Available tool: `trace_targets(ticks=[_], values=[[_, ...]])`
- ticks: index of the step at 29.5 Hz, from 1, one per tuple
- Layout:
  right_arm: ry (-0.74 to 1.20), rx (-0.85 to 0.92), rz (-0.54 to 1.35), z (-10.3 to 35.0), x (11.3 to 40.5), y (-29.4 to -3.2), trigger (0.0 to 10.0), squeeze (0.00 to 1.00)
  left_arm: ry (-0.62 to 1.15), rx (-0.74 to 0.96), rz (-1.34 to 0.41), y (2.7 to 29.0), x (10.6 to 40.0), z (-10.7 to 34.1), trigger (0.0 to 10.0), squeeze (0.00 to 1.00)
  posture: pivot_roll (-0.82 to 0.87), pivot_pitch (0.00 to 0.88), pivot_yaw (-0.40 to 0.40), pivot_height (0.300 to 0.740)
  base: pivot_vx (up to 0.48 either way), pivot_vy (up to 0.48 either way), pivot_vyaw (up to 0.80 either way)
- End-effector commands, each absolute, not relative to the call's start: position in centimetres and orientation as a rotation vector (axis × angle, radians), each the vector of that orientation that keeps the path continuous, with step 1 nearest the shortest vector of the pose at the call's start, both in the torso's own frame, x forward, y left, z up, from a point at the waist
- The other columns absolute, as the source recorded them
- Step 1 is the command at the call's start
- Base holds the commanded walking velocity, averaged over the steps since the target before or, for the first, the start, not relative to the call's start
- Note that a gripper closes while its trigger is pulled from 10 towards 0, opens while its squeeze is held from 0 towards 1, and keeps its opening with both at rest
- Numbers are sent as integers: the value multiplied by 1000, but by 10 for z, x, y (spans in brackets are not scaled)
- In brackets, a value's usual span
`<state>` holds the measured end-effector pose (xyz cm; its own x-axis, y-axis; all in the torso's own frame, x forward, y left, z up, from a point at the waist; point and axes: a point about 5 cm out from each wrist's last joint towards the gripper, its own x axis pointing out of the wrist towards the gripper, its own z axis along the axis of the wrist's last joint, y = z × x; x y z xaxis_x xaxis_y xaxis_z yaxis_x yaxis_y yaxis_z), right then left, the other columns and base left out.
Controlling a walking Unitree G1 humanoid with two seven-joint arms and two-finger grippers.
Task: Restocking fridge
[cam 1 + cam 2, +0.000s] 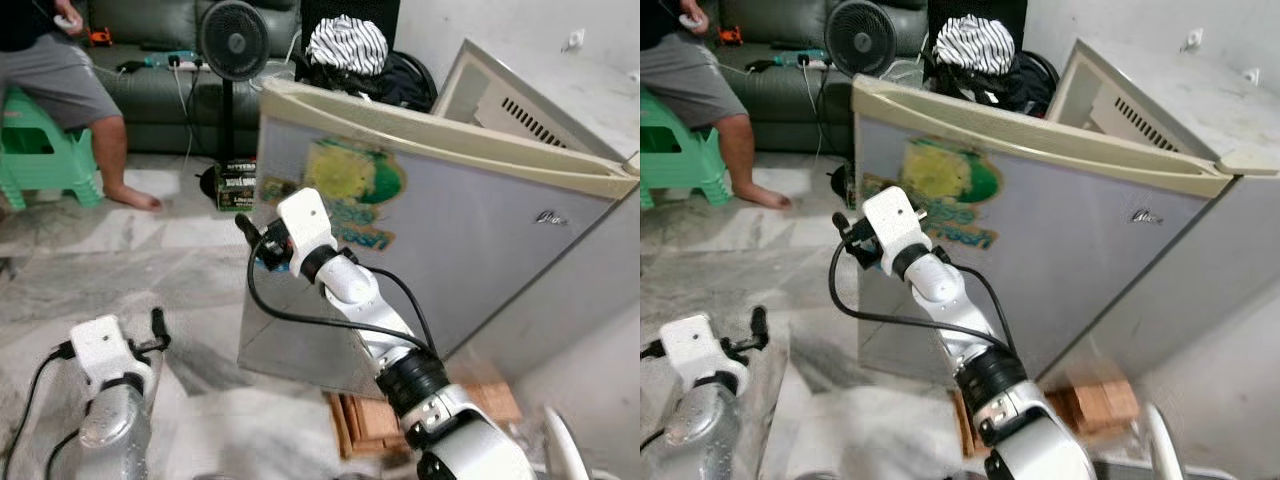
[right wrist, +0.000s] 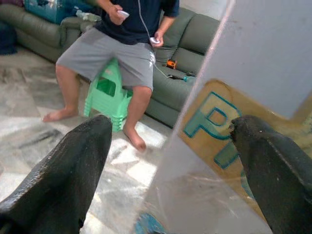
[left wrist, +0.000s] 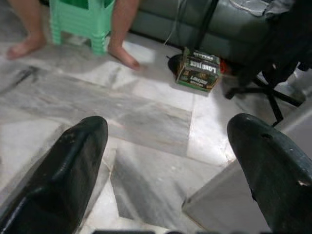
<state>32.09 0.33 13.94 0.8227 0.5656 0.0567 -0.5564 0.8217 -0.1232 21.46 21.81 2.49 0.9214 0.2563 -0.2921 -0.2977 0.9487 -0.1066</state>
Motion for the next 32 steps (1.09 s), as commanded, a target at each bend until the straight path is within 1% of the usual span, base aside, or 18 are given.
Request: trace_targets(ticks=[1, 3, 5, 9, 21, 25, 30, 32], values=[[-102, -79, 593, 146, 321, 11, 10000, 0, 282, -131, 304, 227, 213, 26, 10000, 0, 173, 0, -116, 740, 480, 0, 0], [-102, -80, 592, 146, 321, 11, 10000, 0, 271, -138, 298, 226, 213, 27, 10000, 0, 173, 0, -116, 740, 480, 0, 0], [-102, -81, 593, 146, 321, 11, 10000, 0, 289, -106, 293, 226, 213, 25, 10000, 0, 173, 0, -116, 740, 480, 0, 0], [-99, -83, 588, 145, 322, 9, 10000, 0, 310, -72, 304, 226, 216, 24, 10000, 0, 179, 0, -118, 740, 0, 0, 0], [-82, -86, 535, 142, 328, 0, 10000, 0, 306, -67, 292, 227, 215, 24, 10000, 0, 176, 0, -108, 740, 0, 0, 0], [-73, -70, 518, 139, 330, -9, 10000, 0, 303, -74, 302, 227, 214, 25, 10000, 0, 180, 0, -112, 740, 0, 0, 0], [-63, -90, 443, 136, 337, -30, 10000, 0, 306, -71, 299, 226, 213, 24, 10000, 0, 176, 0, -110, 740, 0, 0, 0], [-58, -87, 426, 135, 338, -34, 10000, 0, 308, -70, 298, 226, 213, 24, 10000, 0, 176, 0, -110, 740, 0, 0, 0]])
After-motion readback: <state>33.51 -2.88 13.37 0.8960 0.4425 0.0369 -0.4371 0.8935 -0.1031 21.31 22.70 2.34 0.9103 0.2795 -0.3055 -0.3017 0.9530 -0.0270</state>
